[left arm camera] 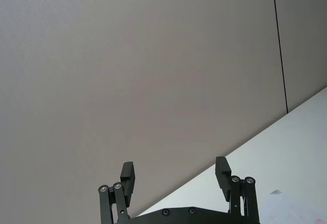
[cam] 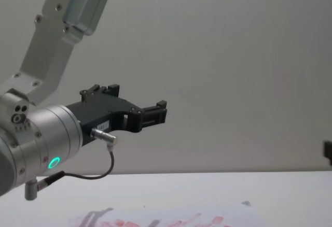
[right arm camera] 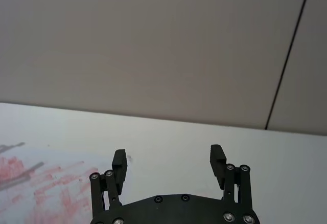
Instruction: Use the one hand to pick up the stamp and affix it onto the A4 paper.
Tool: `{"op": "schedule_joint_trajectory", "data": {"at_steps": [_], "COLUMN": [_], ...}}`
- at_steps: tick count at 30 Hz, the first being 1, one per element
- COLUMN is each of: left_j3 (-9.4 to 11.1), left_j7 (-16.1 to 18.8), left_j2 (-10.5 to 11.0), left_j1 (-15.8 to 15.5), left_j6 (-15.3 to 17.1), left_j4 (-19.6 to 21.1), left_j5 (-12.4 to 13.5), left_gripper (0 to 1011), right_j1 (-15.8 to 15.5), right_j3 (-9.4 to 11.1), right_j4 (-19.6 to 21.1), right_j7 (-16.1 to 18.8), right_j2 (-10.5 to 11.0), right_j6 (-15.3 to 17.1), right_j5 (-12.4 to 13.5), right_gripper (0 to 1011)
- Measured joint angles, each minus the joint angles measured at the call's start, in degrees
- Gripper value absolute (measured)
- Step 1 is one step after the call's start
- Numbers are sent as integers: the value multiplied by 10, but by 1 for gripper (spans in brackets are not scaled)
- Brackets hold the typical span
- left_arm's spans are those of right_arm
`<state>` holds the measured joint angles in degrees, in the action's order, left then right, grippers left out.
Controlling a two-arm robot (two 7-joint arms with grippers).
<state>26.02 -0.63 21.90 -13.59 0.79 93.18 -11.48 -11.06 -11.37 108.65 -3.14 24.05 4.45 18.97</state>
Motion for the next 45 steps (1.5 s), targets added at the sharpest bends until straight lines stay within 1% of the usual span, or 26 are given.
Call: {"op": "schedule_joint_trajectory", "data": {"at_steps": [4,5,8,10,15,20,23,24,29,39,45], "left_j3": [0,0,0,0,0,0,0,0,0,0,0], "left_j7": [0,0,0,0,0,0,0,0,0,0,0], "left_j2": [0,0,0,0,0,0,0,0,0,0,0], "left_j1": [0,0,0,0,0,0,0,0,0,0,0], "left_j6": [0,0,0,0,0,0,0,0,0,0,0], "left_j4": [0,0,0,0,0,0,0,0,0,0,0], "left_j5": [0,0,0,0,0,0,0,0,0,0,0], "left_gripper": [1001,1001,1001,1001,1001,1001,1001,1001,1001,1001,1001], "right_j1": [-37,-37,-58,-66,-71,-70,-64,-64,-47,-19,-7], "right_j3": [6,6,11,13,15,16,16,16,14,9,7], "right_j4": [23,23,35,39,40,34,23,23,0,-36,-49], "right_j7": [-33,-33,-54,-63,-69,-68,-58,-58,-37,-6,5], "right_j2": [14,14,22,25,26,23,19,19,10,-5,-12], "right_j6": [14,14,26,33,48,66,81,81,104,128,136], "right_j5": [5,5,7,8,8,8,8,8,7,-4,-11], "right_gripper": [1001,1001,1001,1001,1001,1001,1001,1001,1001,1001,994]}}
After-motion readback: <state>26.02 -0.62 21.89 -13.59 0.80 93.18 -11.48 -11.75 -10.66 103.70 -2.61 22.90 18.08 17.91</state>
